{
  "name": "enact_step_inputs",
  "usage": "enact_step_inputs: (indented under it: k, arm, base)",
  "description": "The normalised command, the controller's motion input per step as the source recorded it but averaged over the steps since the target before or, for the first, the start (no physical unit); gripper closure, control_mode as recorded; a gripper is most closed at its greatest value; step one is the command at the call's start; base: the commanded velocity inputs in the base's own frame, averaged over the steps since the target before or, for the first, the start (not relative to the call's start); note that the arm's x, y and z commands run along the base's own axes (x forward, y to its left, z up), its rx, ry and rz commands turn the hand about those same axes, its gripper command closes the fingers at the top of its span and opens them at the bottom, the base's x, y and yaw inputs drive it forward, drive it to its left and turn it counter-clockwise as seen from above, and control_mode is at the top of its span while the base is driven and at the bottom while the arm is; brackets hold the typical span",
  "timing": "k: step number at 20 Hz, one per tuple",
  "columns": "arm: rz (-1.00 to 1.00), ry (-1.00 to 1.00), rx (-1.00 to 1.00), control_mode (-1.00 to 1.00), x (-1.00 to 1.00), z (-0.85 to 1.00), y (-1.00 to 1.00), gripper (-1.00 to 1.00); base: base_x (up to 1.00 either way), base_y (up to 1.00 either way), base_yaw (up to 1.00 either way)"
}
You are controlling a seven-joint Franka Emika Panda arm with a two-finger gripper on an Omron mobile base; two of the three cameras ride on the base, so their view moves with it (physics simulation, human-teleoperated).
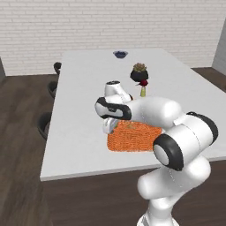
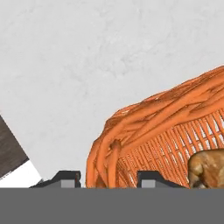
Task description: Open the cabinet, pick up the bread from the cabinet and place it in the basket. Then move the basket to the dining counter.
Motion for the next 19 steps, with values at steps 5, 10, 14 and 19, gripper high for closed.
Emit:
enact_step_inputs:
  k: [5,10,14,19]
  arm:
    - [0.00,-0.04,0.00,-1.00,-0.35,0.75,0.01,-1.00]
    - [0.00,-0.13,-0.03,-1.00,-0.63,0.89,0.11,-1.00]
    - [0.03,-0.15,-0.05,-1.00,-0.94,0.91,0.17,-1.00]
    - [0.04,-0.19,-0.09,-1.00,-1.00,0.65,0.07,-1.00]
  base:
    - [0.00,0.00,0.00]
    - [0.00,0.00,0.00]
    - [0.00,0.00,0.00]
    - [0.00,0.00,0.00]
